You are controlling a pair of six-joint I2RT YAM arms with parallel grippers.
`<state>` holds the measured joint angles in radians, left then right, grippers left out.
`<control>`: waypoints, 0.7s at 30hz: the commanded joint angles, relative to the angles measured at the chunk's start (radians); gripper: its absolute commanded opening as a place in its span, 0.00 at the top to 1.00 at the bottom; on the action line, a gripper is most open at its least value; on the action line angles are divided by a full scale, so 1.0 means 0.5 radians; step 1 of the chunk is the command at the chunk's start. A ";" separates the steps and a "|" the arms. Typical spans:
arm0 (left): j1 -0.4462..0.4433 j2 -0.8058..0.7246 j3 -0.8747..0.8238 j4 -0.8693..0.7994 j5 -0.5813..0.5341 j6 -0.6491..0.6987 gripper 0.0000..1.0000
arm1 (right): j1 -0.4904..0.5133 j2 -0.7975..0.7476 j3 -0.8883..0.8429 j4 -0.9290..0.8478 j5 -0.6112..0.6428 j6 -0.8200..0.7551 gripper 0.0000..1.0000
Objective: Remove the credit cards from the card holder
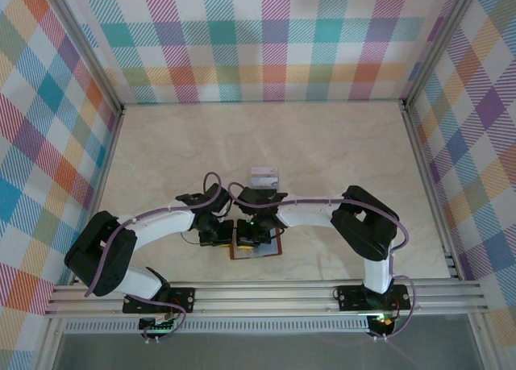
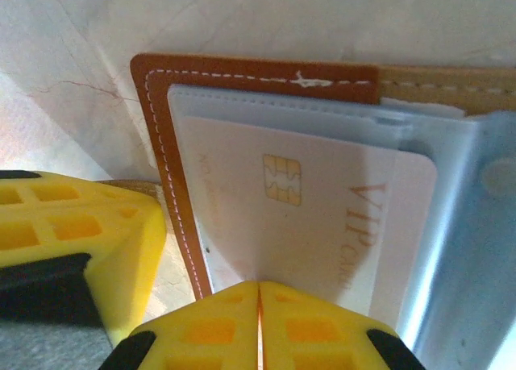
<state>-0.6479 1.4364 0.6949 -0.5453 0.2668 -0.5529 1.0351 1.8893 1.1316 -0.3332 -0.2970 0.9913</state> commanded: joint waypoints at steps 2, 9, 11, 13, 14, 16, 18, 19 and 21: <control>-0.023 -0.016 -0.047 -0.005 -0.034 0.001 1.00 | -0.007 0.067 0.056 0.049 -0.060 0.030 0.89; -0.021 0.013 -0.049 -0.008 -0.034 0.013 1.00 | -0.008 0.090 0.102 -0.174 0.053 -0.027 0.89; -0.023 0.025 -0.046 -0.011 -0.037 0.017 1.00 | -0.009 0.084 0.110 -0.258 0.103 -0.047 0.88; -0.023 0.026 -0.045 -0.015 -0.043 0.017 1.00 | -0.009 0.078 0.129 -0.349 0.156 -0.074 0.85; -0.023 0.030 -0.044 -0.013 -0.046 0.014 1.00 | -0.008 0.072 0.141 -0.390 0.182 -0.087 0.83; -0.023 0.029 -0.047 -0.008 -0.042 0.013 1.00 | -0.009 0.066 0.159 -0.444 0.214 -0.107 0.80; -0.025 0.034 -0.043 -0.014 -0.045 0.011 1.00 | -0.002 0.071 0.207 -0.540 0.275 -0.133 0.78; -0.023 0.034 -0.040 -0.017 -0.048 0.011 1.00 | 0.001 0.076 0.234 -0.587 0.299 -0.150 0.76; -0.023 0.034 -0.039 -0.021 -0.047 0.013 1.00 | 0.004 0.086 0.271 -0.638 0.314 -0.178 0.73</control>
<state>-0.6476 1.4368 0.6868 -0.5442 0.2649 -0.5529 1.0336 1.9068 1.2339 -0.5381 -0.2131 0.9405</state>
